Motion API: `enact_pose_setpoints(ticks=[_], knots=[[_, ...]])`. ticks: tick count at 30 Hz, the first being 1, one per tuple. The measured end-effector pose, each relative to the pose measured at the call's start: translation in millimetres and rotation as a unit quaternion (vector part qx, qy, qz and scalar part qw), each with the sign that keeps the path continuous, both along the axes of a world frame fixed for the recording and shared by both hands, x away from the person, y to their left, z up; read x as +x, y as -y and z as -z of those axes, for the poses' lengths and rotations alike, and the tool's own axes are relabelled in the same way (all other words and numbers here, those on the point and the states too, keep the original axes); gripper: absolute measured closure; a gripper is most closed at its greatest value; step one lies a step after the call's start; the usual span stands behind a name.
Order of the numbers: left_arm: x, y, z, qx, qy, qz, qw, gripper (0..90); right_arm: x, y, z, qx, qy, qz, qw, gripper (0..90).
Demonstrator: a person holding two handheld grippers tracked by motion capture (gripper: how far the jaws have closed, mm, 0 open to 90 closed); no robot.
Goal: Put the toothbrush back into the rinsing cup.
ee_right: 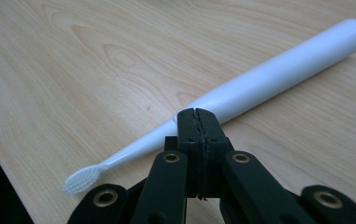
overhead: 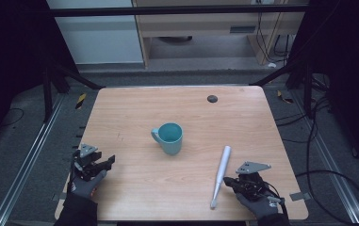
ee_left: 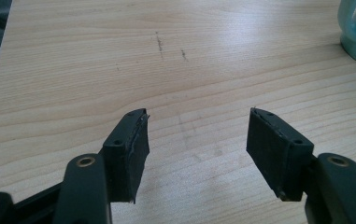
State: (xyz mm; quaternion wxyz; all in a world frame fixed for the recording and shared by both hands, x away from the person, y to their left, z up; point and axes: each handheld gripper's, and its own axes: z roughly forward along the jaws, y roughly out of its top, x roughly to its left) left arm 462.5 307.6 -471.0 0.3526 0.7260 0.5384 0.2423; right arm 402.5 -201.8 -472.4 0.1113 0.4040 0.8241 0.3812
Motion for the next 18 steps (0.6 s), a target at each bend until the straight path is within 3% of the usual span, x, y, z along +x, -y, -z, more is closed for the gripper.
enact_pose_setpoints(ticks=[5,18], knots=[[-0.4,0.4,-0.5,0.002,0.001,0.001,1.0000,38.0,-1.8,-7.4,2.5,-0.002,-0.014,-0.014,0.9998,89.9],[-0.1,0.2,-0.6,0.003,0.001,0.001,1.0000,38.0,-1.1,-22.2,9.1,-0.020,-0.021,-0.037,0.9989,90.0]])
